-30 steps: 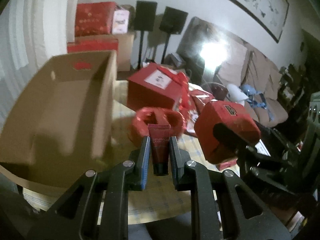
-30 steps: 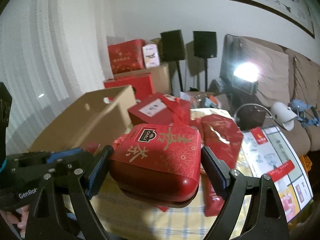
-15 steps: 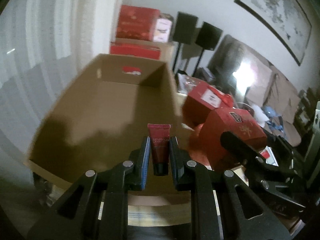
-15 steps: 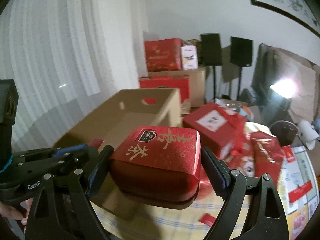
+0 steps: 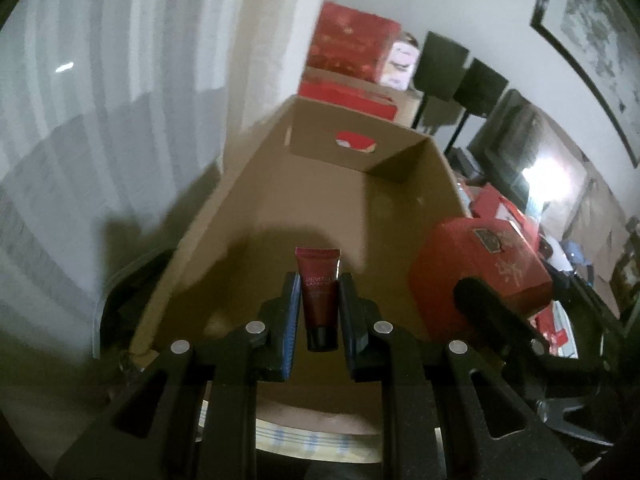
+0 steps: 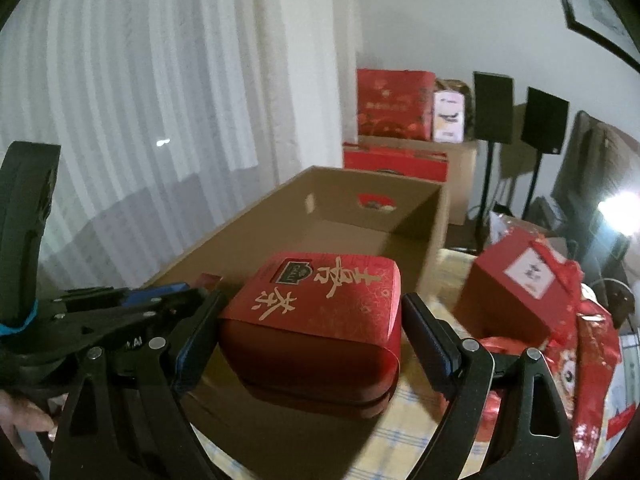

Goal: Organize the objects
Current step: 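Carry the tin into the cardboard box and open the right tool while left carries the tube, then lower the red tube into the box and open the left tool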

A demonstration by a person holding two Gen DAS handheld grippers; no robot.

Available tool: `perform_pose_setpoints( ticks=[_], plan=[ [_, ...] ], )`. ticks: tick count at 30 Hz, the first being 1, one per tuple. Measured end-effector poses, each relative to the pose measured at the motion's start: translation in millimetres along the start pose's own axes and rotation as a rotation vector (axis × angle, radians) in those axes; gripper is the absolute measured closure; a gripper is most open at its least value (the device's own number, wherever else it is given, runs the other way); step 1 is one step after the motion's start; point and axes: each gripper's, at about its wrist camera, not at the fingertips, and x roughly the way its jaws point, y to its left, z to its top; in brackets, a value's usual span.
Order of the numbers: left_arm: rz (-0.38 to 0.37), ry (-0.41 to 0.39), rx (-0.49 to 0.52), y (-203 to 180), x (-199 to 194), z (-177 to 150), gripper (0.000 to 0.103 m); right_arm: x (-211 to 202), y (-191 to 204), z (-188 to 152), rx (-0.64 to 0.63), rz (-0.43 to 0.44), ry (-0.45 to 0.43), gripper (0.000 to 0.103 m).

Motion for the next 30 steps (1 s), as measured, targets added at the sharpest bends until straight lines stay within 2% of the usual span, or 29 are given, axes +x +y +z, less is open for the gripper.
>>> perform_pose_setpoints(
  ticks=[8, 11, 14, 17, 20, 23, 30],
  plan=[
    [0.003, 0.013, -0.045, 28.9, 8.5, 6.3, 0.085, 38.0, 25.9, -9.6, -0.076, 0.005, 0.106, 0.015],
    [0.002, 0.017, -0.058, 35.7, 11.6, 7.8, 0.085, 41.3, 38.0, -9.4, -0.144, -0.024, 0.123, 0.015],
    [-0.003, 0.026, -0.065, 39.1, 14.5, 9.3, 0.085, 50.6, 47.4, -12.0, -0.203, -0.07, 0.189, 0.014],
    [-0.004, 0.033, -0.06, 39.9, 15.8, 9.1, 0.085, 59.3, 52.8, -18.3, -0.227, -0.081, 0.253, 0.014],
    [-0.006, 0.039, -0.059, 40.9, 17.6, 7.6, 0.085, 61.4, 51.3, -19.0, -0.208, -0.095, 0.269, 0.015],
    [-0.007, 0.049, -0.055, 41.9, 20.1, 6.3, 0.085, 59.9, 52.3, -18.2, -0.221, -0.115, 0.253, 0.016],
    [-0.01, 0.067, -0.04, 39.2, 26.3, 6.2, 0.085, 34.7, 44.3, -6.3, -0.188, -0.103, 0.194, 0.015]
  ],
)
